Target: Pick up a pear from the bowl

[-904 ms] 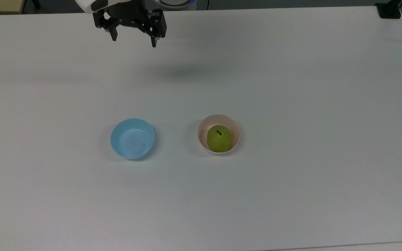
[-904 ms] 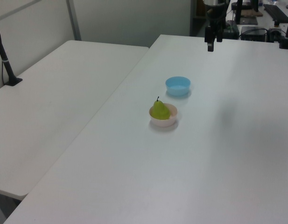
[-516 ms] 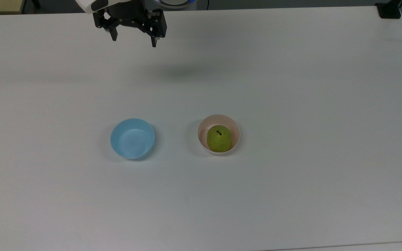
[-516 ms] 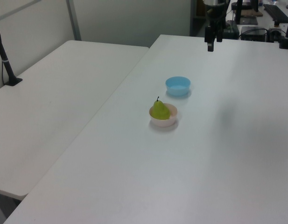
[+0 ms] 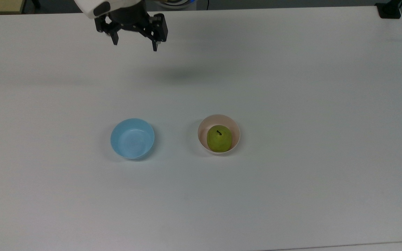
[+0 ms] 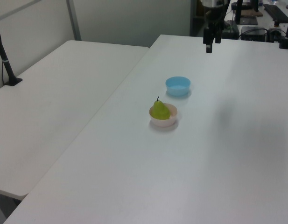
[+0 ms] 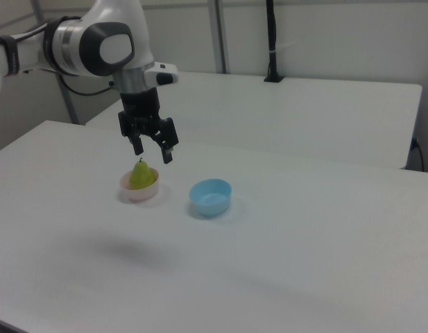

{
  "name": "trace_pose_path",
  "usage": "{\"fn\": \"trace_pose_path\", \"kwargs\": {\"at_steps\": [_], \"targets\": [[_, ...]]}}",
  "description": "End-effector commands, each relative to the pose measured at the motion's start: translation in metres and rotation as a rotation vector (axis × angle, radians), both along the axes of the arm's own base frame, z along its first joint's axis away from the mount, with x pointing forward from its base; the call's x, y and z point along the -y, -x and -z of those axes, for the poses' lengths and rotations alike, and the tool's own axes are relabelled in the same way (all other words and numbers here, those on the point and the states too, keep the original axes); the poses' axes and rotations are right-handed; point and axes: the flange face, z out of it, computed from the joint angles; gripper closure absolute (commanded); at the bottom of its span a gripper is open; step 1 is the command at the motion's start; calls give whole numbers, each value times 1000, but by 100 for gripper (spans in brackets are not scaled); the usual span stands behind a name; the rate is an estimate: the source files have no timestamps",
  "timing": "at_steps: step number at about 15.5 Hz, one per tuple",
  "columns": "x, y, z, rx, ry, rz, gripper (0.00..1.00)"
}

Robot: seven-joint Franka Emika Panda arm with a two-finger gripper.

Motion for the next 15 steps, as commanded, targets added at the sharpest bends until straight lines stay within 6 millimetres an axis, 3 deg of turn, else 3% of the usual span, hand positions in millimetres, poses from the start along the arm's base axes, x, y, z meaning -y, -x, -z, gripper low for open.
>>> {"fn": "trace_pose_path", "kwargs": {"at_steps": [1,4,11,15], "targets": [[-41,-37,27,35,21,-81,0],[-89,-59,52,127,-35,-111,0],[-191,-93,119,189,-49,-206,0],[-212,-107,156,244,-27,-195,0]]}}
